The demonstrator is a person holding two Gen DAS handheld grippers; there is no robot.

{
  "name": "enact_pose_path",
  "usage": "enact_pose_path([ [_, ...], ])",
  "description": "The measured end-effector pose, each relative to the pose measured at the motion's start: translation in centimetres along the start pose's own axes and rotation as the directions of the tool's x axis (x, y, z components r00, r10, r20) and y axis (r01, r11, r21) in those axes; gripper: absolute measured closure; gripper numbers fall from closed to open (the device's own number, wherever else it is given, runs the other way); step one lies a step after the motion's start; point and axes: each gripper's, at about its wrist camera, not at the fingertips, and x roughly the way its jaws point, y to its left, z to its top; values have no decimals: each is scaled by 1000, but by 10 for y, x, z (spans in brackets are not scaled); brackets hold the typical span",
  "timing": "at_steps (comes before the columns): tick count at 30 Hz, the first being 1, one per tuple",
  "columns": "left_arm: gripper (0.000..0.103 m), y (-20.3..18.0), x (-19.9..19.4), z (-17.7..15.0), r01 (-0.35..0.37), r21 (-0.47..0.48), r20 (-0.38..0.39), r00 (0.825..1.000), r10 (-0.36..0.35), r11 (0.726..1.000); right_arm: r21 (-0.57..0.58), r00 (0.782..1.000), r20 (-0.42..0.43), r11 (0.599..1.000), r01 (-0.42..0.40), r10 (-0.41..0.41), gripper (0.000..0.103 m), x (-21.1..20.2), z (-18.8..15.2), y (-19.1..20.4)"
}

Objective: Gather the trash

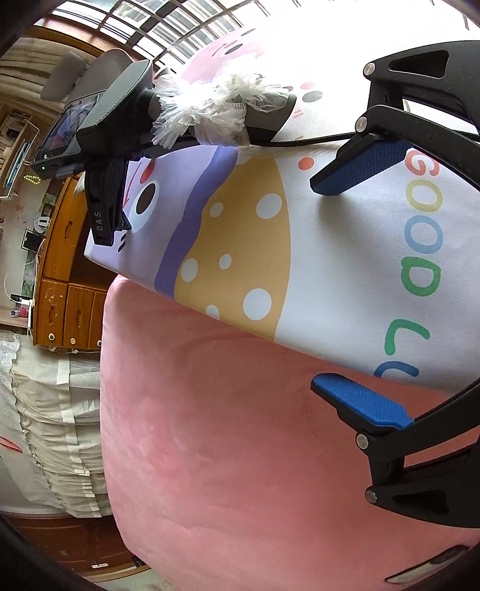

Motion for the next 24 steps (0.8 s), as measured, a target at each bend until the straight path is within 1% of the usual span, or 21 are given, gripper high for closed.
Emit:
enact_pose_path([
  [7, 5, 1, 1, 5, -10, 7, 7, 1000, 10, 1000, 0, 1000, 0, 1000, 0, 0, 2, -3, -3, -1],
  [10, 5, -5, -1, 3, -12, 22, 14, 1000, 11, 1000, 0, 1000, 1, 1000, 0, 0, 2, -3, -3, -1],
  [11, 5, -11, -12, -8, -9, 33, 15, 1000, 9, 999, 0, 1000, 0, 1000, 0, 0, 2, -2, -2, -1],
  [14, 5, -21, -18, -14, -7, 56, 18, 1000, 6, 998, 0, 1000, 1, 1000, 0, 0, 2, -3, -3, -1],
  [24, 5, -16, -30, -24, -4, 50, 18, 1000, 3, 999, 0, 1000, 1, 1000, 0, 0, 2, -1, -2, 0],
])
